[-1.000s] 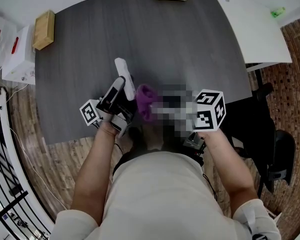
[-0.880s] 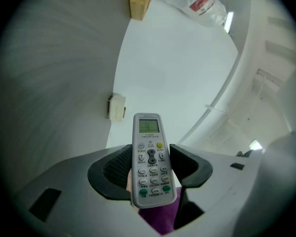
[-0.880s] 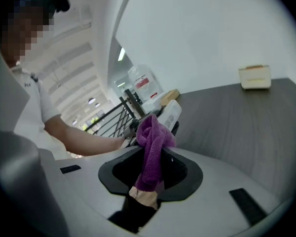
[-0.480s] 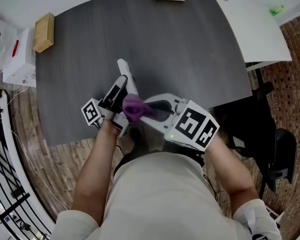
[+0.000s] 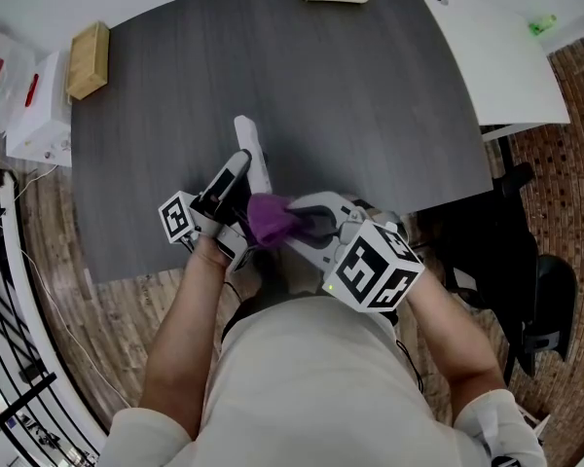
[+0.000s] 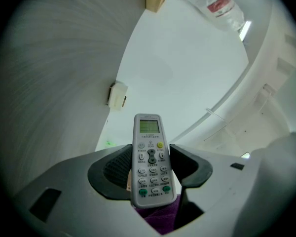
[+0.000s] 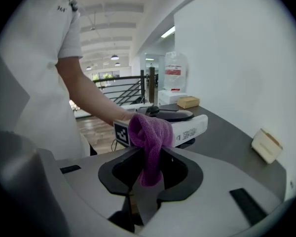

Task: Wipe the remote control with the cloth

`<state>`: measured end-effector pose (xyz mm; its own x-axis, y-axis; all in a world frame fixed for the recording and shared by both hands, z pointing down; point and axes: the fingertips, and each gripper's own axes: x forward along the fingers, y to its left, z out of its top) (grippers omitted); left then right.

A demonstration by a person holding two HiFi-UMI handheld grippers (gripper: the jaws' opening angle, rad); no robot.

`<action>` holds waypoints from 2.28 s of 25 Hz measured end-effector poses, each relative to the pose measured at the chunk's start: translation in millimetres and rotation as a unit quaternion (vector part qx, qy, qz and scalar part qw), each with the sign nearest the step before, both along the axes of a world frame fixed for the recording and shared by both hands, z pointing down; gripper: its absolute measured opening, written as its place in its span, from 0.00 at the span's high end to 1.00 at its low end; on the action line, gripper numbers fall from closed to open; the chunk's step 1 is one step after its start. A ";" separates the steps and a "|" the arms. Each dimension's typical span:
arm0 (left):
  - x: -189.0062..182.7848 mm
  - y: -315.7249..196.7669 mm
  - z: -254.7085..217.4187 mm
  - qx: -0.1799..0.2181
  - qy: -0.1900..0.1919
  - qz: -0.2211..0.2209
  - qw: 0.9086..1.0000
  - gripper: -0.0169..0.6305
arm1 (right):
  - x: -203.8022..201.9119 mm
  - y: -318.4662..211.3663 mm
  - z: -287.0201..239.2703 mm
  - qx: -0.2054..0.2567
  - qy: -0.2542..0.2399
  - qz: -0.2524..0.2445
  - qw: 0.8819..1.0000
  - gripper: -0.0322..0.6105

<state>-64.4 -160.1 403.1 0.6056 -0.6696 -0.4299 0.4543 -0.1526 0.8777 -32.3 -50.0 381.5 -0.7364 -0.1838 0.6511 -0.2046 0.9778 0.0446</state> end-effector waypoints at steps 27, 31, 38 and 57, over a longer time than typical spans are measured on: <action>43.1 68.4 8.1 0.456 -0.697 0.093 0.545 0.61 | 58.7 -109.5 -30.7 0.144 0.061 0.155 0.975 0.79; 42.8 66.0 16.9 0.433 -0.717 0.098 0.538 0.61 | 42.3 -95.7 -16.6 0.152 0.090 0.109 0.978 0.79; 25.7 53.9 24.8 0.367 -0.742 0.083 0.555 0.61 | 46.2 -79.7 -2.1 0.140 0.101 0.105 0.979 0.79; -82.5 13.8 151.3 -0.050 -0.782 0.069 0.617 0.61 | 144.8 -80.4 54.0 -0.017 0.065 0.298 0.952 0.79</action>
